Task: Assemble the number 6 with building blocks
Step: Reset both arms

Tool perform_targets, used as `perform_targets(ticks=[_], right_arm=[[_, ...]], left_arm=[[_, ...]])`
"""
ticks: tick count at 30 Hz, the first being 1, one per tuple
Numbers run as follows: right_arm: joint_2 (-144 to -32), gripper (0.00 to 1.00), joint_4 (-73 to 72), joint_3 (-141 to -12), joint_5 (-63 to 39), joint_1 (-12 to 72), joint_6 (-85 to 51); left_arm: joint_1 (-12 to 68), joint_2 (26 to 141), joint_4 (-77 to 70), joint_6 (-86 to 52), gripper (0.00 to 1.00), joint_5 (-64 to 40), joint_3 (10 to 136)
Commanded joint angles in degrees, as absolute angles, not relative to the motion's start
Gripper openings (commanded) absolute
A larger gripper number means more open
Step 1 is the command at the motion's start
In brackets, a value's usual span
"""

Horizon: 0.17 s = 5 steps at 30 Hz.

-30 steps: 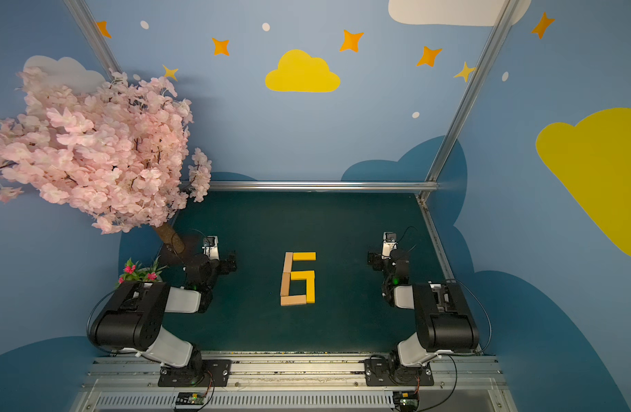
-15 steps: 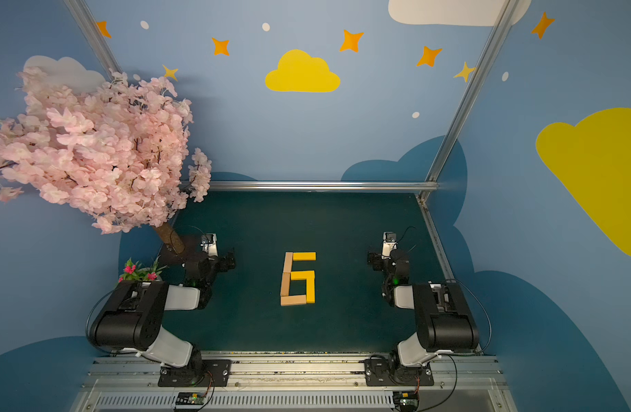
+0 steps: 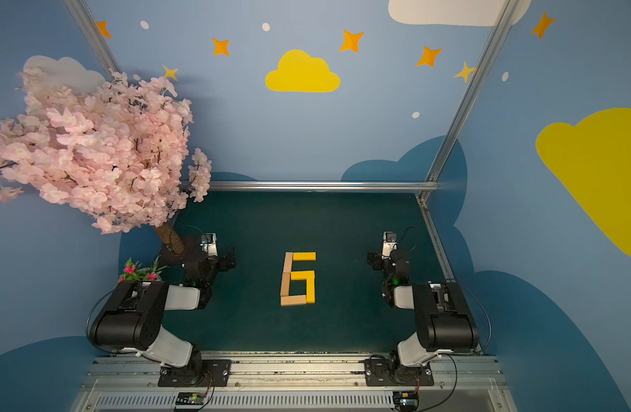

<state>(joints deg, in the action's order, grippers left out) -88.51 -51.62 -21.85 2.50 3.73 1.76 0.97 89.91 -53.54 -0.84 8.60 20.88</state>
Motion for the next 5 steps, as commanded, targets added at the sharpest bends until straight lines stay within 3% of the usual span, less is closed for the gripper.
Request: perform_targets(ticks=[1, 5], right_arm=[[-89.1, 0.95, -53.6, -21.2, 2.7, 3.7, 1.5], [-89.1, 0.95, -53.6, -21.2, 2.7, 3.7, 1.5]], left_arm=[[0.2, 90.4, -53.5, -1.2, 1.0, 7.3, 21.4], [-0.1, 90.2, -53.5, -1.4, 1.0, 6.4, 21.1]])
